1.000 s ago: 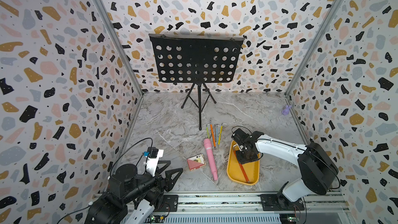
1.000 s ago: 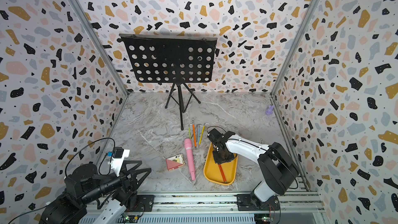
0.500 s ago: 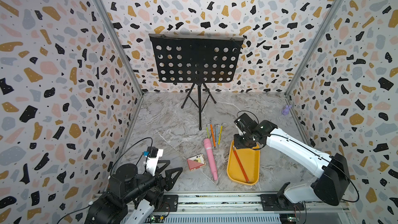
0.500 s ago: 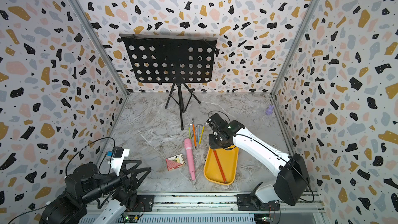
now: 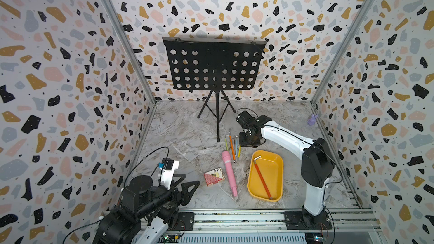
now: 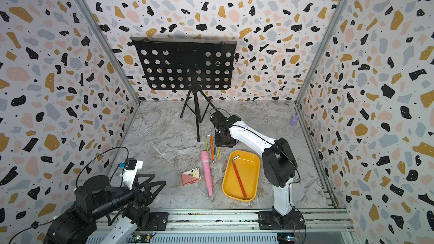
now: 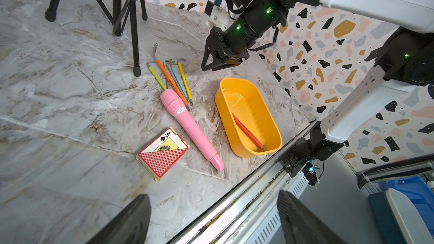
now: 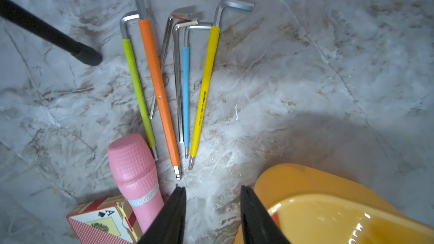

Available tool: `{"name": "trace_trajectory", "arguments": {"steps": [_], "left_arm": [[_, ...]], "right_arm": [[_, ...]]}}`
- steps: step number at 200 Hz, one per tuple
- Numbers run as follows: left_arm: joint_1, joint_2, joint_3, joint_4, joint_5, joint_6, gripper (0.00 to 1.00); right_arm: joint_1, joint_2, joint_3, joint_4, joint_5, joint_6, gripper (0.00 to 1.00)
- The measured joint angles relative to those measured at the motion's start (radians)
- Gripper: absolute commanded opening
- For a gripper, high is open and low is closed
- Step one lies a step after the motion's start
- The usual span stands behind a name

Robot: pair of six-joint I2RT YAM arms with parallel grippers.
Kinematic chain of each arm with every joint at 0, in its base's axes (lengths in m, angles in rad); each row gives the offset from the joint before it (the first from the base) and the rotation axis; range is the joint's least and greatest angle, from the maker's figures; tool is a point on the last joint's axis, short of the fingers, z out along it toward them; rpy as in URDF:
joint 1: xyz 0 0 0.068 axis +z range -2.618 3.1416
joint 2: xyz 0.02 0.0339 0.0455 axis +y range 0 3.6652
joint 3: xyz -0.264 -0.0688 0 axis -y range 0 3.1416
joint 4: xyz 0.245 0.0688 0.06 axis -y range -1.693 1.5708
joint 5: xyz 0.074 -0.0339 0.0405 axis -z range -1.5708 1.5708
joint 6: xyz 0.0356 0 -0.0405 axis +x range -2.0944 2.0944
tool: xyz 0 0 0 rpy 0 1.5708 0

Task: Put the hex key on the desktop into the storage box
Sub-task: Pick up the Allen key from the center of the board.

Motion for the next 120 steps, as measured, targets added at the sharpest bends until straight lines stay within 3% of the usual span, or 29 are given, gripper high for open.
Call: {"name": "trace_trajectory", "arguments": {"steps": [120], "left_arm": [[0.0,0.005,0.0,0.0,-0.001,0.0,0.88]], "right_arm": [[-0.036,0.253,0.141,0.059,-0.072,0.114,0.38]]}}
